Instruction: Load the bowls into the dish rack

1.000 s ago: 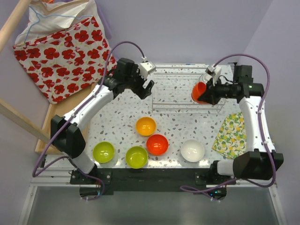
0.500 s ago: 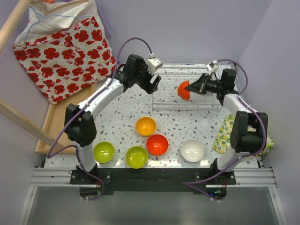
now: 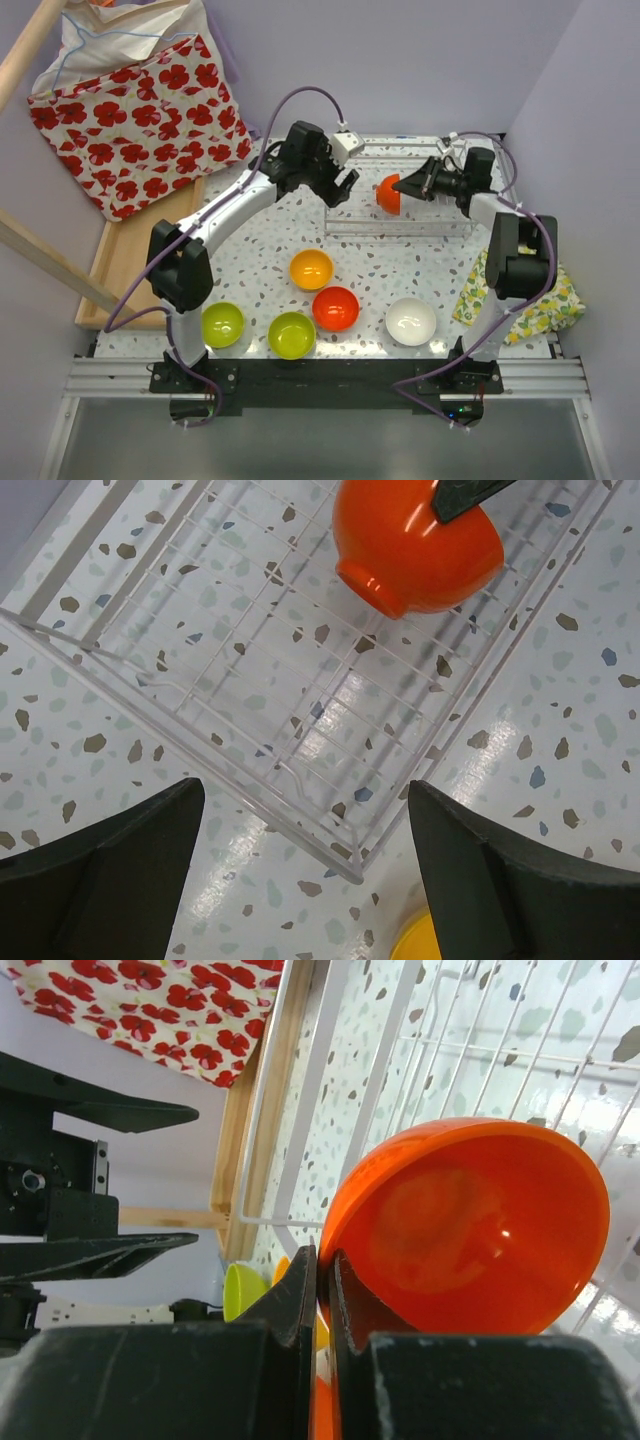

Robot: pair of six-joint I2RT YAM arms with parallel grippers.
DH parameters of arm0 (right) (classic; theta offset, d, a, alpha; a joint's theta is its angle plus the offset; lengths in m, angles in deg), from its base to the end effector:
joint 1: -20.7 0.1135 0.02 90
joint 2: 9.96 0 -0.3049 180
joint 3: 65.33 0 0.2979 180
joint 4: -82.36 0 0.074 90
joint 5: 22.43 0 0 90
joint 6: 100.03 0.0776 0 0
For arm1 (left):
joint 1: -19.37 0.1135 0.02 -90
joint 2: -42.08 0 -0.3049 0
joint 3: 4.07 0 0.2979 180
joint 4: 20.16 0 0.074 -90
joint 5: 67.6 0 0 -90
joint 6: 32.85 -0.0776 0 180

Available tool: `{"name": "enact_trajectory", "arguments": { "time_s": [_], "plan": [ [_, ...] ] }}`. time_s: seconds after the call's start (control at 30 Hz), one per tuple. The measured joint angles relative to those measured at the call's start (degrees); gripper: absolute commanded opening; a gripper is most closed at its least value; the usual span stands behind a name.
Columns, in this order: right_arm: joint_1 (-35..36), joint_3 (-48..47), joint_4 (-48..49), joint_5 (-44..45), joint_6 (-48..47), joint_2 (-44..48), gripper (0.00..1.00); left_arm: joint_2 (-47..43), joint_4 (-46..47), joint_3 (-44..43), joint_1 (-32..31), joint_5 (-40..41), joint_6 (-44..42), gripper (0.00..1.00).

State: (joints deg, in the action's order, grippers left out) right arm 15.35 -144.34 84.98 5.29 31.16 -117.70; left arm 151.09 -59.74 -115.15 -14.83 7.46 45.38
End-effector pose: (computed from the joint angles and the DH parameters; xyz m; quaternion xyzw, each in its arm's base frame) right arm 0.4773 0.0243 0.2123 0.0356 0.7753 0.5569 0.2959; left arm 0.4314 -0.3174 0.3218 0.4002 0.7962 -0.1997 0.4074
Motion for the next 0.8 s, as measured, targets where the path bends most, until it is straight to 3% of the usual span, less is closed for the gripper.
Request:
{"name": "enact_trajectory", "arguments": {
  "time_s": [0.37,0.8],
  "plan": [
    [-1.86,-8.48,-22.14,-0.42,-16.11,-1.79,0.0,0.07,0.04,-0.2,0.02,0.9,-1.03,0.89],
    [-2.49,-2.73,-14.43,-6.73,-10.12,-0.15,0.0,0.61,0.02,-0.17,0.02,0.87,-1.01,0.89]
  ]
}}
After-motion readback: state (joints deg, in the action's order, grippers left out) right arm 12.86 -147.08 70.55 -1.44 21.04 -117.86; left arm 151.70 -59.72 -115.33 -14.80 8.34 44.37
